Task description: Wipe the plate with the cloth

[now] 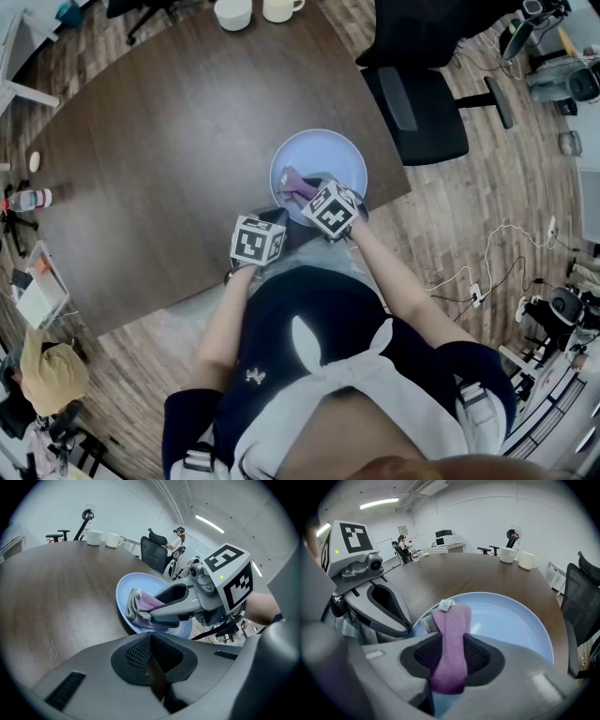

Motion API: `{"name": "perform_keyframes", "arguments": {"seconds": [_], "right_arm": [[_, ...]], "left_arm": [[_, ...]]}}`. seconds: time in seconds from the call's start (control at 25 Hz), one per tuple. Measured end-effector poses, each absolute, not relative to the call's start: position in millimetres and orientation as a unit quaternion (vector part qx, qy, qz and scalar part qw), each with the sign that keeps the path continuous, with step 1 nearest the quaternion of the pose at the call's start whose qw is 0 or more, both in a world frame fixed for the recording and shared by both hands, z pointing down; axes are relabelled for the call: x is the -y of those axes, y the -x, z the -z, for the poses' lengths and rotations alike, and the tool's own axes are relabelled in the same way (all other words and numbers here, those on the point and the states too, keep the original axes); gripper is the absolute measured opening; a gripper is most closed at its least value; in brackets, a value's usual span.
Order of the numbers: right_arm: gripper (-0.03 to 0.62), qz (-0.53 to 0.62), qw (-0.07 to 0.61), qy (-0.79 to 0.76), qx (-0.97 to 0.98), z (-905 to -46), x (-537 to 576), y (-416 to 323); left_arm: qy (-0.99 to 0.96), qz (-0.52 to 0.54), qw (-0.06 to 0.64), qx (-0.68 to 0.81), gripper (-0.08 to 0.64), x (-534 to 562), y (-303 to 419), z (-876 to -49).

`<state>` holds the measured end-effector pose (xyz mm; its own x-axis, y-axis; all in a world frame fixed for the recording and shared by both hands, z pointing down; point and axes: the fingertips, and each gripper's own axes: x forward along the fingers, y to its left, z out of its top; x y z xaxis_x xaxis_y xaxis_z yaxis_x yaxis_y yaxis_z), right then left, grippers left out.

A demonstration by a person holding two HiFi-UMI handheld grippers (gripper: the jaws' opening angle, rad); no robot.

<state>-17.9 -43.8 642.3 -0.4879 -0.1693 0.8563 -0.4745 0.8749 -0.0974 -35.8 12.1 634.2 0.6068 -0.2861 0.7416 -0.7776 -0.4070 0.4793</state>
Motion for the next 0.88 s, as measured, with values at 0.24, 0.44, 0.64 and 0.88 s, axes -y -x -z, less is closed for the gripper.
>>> {"name": "perform_keyframes", "arguments": {"seconds": [0.24,0.44,0.64,0.88], "right_arm": [[0.133,-0.162,0.466,-0.2,0.847,-644,56,10],[0.133,-0.167,0.463,-0.211,0.845,-644,68,2],[0.133,-0.17,0.462,-0.225,0.84,-645,80,-7],[0.134,-0.173,0.463,-0.237,0.836,-646,92,-16]], "left_arm": [[-0.788,-0.287,0.428,0.336,0.006,-13,37,-635],[-0.789,-0.286,0.429,0.335,0.006,-12,36,-634],[-0.789,-0.285,0.43,0.334,0.006,-12,37,-635],[-0.788,-0.284,0.433,0.334,0.006,-12,36,-635]]}}
